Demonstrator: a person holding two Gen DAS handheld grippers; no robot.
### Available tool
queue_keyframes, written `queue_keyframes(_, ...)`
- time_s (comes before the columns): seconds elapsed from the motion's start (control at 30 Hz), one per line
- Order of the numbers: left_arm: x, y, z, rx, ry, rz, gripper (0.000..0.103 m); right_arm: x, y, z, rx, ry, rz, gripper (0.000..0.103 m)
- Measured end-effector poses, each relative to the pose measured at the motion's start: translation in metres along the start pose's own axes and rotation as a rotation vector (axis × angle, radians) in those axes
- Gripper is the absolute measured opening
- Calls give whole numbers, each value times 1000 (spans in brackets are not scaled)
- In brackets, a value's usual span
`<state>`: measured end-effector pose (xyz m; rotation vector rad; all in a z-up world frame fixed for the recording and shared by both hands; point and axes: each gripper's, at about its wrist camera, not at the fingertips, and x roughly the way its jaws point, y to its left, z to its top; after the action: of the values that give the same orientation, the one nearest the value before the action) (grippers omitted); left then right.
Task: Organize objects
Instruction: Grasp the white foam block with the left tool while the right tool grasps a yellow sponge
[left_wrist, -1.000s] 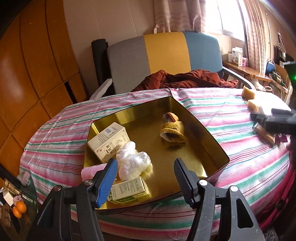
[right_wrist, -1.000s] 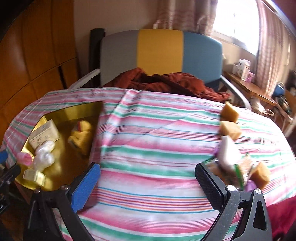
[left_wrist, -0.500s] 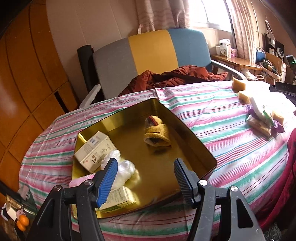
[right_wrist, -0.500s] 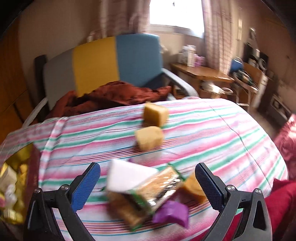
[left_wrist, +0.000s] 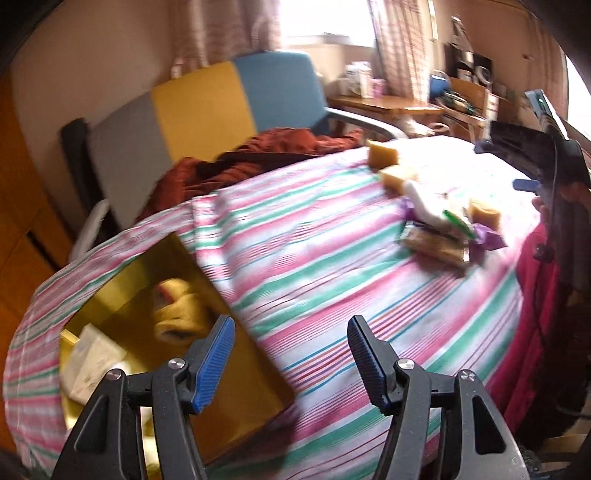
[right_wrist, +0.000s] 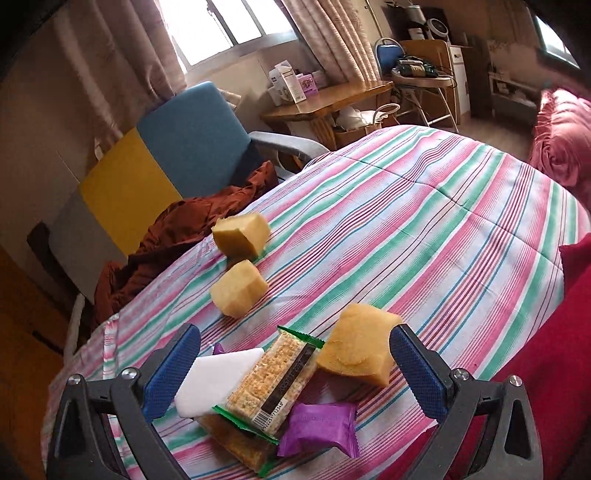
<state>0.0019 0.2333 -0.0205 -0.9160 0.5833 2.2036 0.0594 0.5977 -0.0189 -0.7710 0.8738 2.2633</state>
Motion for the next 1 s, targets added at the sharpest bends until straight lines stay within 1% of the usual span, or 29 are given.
queue_keyframes(0.13, 23, -22, 18, 7, 42, -117, 64, 4, -3, 1, 22, 19, 28, 103)
queue_keyframes(0.17, 28, -28, 23, 15, 47, -134, 64, 4, -4, 1, 28, 24, 34, 103)
queue_keyframes(0.23, 37, -41, 33, 48, 46, -136, 64, 5, -6, 0, 40, 31, 45, 103)
queue_keyframes(0.3, 46, -52, 46, 81, 44, -176, 64, 6, -9, 0, 54, 37, 55, 103)
queue_keyframes(0.33, 48, -59, 53, 105, 31, -168, 64, 7, -10, 1, 64, 37, 61, 103)
queue_keyframes(0.37, 50, -68, 60, 160, 13, -145, 67, 7, -12, 1, 75, 39, 64, 103)
queue_keyframes(0.4, 52, -77, 65, 215, -1, -133, 74, 8, -13, 1, 84, 43, 68, 103)
queue_keyframes(0.43, 54, -85, 71, 272, -18, -134, 78, 9, -14, 1, 94, 49, 75, 103)
queue_keyframes(0.47, 56, -94, 77, 333, -33, -155, 83, 10, -16, 1, 101, 55, 82, 103)
queue_keyframes(0.53, 62, -111, 86, 448, -35, -192, 84, 12, -17, 1, 110, 65, 92, 103)
queue_keyframes(0.57, 66, -119, 91, 500, -39, -199, 84, 13, -17, 1, 115, 69, 98, 103)
queue_keyframes(0.63, 77, -132, 99, 584, -19, -218, 85, 14, -18, 1, 125, 75, 109, 103)
queue_keyframes(0.7, 91, -143, 108, 673, 3, -219, 85, 14, -20, 1, 133, 81, 121, 103)
queue_keyframes(0.8, 104, -156, 116, 780, 20, -219, 85, 18, -20, 1, 141, 98, 137, 103)
queue_keyframes(0.83, 106, -159, 118, 801, 24, -226, 85, 19, -21, 1, 145, 101, 142, 103)
queue_keyframes(0.93, 120, -172, 122, 875, 79, -269, 85, 21, -23, 1, 160, 112, 156, 103)
queue_keyframes(1.0, 133, -177, 123, 892, 119, -295, 85, 22, -25, 1, 169, 117, 164, 103)
